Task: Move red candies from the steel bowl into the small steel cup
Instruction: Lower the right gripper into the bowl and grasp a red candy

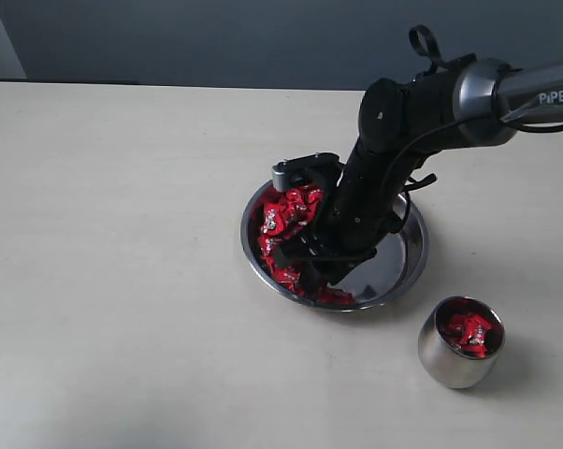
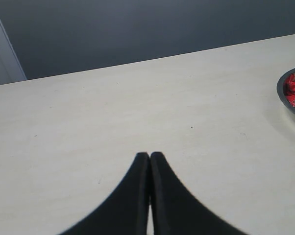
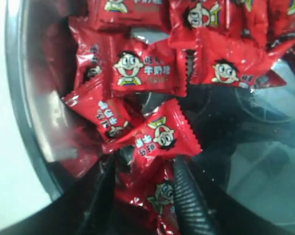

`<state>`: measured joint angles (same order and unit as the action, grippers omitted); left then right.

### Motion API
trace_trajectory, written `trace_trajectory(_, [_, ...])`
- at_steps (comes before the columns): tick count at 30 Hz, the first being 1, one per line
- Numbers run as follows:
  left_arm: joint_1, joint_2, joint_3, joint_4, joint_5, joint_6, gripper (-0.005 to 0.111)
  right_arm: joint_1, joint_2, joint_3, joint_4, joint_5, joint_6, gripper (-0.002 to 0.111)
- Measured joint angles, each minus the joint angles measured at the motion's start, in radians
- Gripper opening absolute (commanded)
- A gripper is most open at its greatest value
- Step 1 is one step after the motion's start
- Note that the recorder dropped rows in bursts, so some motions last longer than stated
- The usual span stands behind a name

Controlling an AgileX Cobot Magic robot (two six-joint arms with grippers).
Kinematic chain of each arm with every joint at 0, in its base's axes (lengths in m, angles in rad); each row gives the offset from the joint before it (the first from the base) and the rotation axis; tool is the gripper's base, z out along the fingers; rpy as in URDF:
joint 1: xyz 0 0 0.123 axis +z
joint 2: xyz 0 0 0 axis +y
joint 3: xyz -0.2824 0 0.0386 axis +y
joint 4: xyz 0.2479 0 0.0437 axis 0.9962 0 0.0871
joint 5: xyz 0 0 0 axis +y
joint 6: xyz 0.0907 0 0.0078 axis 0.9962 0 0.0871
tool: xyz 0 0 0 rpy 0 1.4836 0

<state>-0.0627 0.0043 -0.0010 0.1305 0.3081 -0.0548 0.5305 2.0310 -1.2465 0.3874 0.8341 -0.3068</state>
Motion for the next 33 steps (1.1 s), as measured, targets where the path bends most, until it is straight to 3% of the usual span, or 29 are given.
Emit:
trace_trajectory(6, [0.0,0.0,0.0,0.0,0.0,0.0,0.0,0.0,0.022,0.0,0.0,-0.02,0.0,0.035])
trace_trajectory(12, [0.0,0.0,0.0,0.0,0.0,0.0,0.0,0.0,0.022,0.0,0.0,-0.041,0.0,-0.001])
trace_trajectory(21, [0.0,0.0,0.0,0.0,0.0,0.0,0.0,0.0,0.022,0.0,0.0,-0.07,-0.003,-0.001])
trace_trajectory(33, [0.0,0.0,0.0,0.0,0.0,0.0,0.0,0.0,-0.122,0.0,-0.19,0.031,0.135,-0.001])
